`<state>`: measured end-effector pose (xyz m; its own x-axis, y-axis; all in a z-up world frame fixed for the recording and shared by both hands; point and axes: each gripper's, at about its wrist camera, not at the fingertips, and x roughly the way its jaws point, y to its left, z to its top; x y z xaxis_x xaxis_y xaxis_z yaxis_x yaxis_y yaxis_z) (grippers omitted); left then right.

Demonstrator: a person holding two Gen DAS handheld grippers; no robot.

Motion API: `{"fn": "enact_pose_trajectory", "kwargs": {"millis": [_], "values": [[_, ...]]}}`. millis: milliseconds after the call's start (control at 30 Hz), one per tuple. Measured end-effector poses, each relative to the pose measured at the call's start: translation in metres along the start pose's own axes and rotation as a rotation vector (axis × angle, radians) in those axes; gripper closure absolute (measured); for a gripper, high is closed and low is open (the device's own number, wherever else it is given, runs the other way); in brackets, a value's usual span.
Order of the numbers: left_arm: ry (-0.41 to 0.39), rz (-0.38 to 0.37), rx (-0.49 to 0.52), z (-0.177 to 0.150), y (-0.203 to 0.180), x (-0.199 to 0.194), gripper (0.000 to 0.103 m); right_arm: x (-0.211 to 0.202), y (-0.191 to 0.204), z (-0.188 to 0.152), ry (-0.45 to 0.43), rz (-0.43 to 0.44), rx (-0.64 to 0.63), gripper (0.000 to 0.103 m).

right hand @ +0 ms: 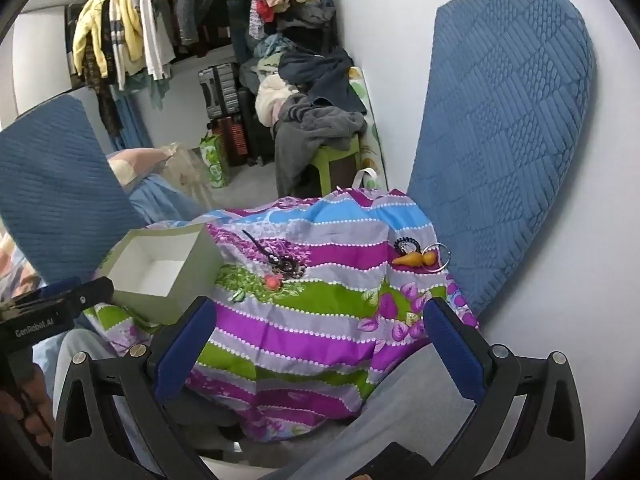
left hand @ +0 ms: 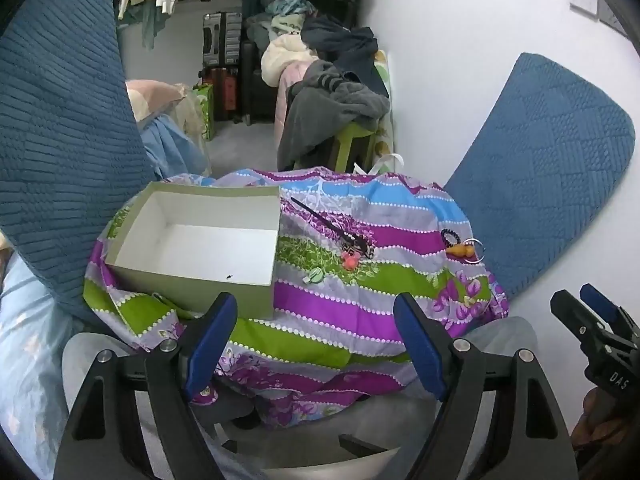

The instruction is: Organize jewelry

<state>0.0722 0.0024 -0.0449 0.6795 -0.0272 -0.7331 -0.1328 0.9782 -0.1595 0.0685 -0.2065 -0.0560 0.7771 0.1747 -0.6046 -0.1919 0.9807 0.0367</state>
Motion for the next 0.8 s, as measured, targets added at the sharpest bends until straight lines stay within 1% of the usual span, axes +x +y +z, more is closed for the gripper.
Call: {"fn": "enact_pose_trajectory", "kwargs": {"millis": [167,333,800], "values": [[0.033,0.01,0.007,-0.002,-0.003,0.017,0.022,0.014,-0.004,-0.003,0.03,-0.004,0.008,0.0],[0.044,0.018,0.002,0.001,-0.002,0.024,0.022,0.02,-0.006,-0.006,0.045,-0.015,0.015,0.0],[0.037,0.019,-0.001,0.003,-0.002,0.023,0.022,0.021,-0.01,-0.006,0.053,-0.018,0.014,0.0]]}}
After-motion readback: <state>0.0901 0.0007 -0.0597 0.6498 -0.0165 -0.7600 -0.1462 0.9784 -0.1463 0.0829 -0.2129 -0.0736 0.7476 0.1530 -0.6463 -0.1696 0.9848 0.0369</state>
